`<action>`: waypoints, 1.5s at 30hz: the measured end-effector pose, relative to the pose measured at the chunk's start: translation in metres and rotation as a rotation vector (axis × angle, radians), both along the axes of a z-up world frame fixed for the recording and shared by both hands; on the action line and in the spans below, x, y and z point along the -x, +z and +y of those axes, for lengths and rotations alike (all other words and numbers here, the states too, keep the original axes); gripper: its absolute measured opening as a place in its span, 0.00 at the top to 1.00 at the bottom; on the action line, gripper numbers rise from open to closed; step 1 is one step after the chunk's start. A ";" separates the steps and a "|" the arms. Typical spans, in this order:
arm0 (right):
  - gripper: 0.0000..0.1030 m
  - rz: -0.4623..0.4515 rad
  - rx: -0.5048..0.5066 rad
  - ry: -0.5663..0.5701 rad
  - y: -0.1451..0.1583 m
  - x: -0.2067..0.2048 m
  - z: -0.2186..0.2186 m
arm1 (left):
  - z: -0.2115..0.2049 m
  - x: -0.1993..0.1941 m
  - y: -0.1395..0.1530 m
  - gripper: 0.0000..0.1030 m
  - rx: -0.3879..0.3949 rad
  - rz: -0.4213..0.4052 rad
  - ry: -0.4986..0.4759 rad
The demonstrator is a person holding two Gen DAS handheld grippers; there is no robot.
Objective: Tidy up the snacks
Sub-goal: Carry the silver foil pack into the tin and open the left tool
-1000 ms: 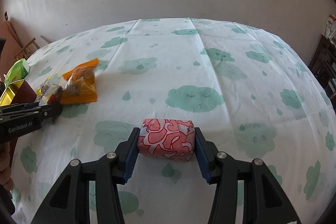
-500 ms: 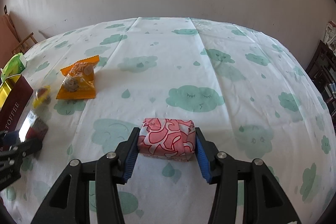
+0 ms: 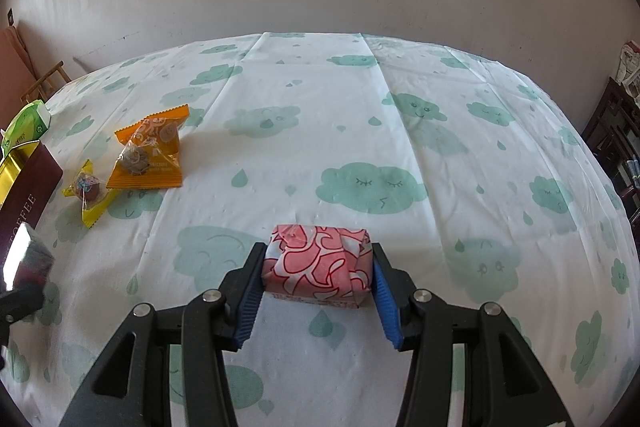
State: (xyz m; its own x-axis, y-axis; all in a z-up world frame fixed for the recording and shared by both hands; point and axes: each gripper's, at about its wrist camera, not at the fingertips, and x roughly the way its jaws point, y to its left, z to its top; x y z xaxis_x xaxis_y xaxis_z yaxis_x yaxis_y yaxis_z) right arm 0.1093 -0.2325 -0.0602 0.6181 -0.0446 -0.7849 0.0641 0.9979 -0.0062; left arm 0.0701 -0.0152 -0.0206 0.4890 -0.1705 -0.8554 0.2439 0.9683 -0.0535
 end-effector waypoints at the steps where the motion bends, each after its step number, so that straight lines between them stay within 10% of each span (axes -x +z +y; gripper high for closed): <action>1: 0.51 0.000 0.000 0.000 0.000 0.000 0.000 | 0.001 0.001 0.003 0.69 0.002 -0.004 0.001; 21: 0.51 0.000 0.001 0.000 0.001 0.000 0.000 | 0.098 0.007 0.065 0.69 -0.043 -0.123 0.135; 32: 0.51 0.000 0.001 -0.001 0.001 0.000 0.001 | 0.180 -0.005 0.061 0.69 -0.142 -0.114 0.249; 45: 0.51 0.000 0.002 -0.001 0.001 0.000 0.001 | 0.179 0.007 0.020 0.69 -0.155 -0.022 0.171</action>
